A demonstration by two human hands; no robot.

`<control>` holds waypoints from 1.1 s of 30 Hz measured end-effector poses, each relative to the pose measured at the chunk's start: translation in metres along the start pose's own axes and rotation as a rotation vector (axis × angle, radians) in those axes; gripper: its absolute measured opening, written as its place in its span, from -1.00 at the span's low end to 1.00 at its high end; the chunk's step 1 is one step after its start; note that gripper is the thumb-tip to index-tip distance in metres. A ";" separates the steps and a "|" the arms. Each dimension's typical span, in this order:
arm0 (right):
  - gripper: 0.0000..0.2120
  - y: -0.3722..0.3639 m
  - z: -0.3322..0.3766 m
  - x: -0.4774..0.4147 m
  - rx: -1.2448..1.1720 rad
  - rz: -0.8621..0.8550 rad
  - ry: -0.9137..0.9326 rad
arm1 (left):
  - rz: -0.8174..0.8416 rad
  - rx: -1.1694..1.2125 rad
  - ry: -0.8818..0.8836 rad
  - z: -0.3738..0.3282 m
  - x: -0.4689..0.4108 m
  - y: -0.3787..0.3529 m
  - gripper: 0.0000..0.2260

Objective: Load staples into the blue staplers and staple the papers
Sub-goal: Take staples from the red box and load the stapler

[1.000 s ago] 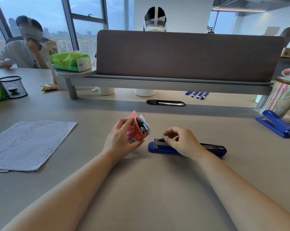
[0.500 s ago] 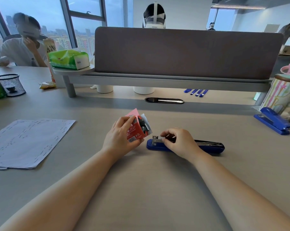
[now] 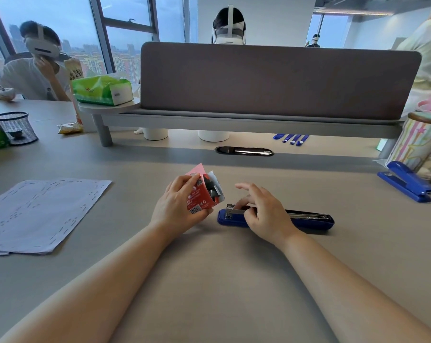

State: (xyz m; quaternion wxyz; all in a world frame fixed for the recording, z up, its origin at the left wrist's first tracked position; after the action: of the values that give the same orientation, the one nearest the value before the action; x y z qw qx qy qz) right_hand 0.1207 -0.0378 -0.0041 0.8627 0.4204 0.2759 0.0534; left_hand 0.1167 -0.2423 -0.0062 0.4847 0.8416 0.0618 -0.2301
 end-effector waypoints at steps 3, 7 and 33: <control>-0.56 -0.001 0.003 0.000 0.005 0.047 0.026 | 0.001 -0.002 -0.002 0.000 0.000 0.000 -0.28; -0.81 -0.001 0.009 -0.003 0.034 -0.090 0.123 | -0.009 -0.030 -0.036 0.000 0.000 0.000 -0.29; -0.83 0.001 0.026 -0.007 -0.088 -0.311 0.115 | 0.103 0.137 -0.102 -0.001 0.002 -0.006 -0.24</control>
State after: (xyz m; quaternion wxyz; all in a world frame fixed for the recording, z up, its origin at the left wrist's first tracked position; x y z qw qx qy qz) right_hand 0.1287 -0.0570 0.0122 0.8609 0.3308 0.3841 -0.0445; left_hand 0.1165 -0.2383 -0.0112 0.4396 0.8620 -0.0222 -0.2514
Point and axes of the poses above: each hand's wrist, its own x-axis away from the middle knuckle, its own y-axis out of the back of the hand, z = x × y, the point moved 1 cm from there along -x, towards the middle knuckle, and after that the axes turned 2 degrees about -x, right-handed, at the moved point
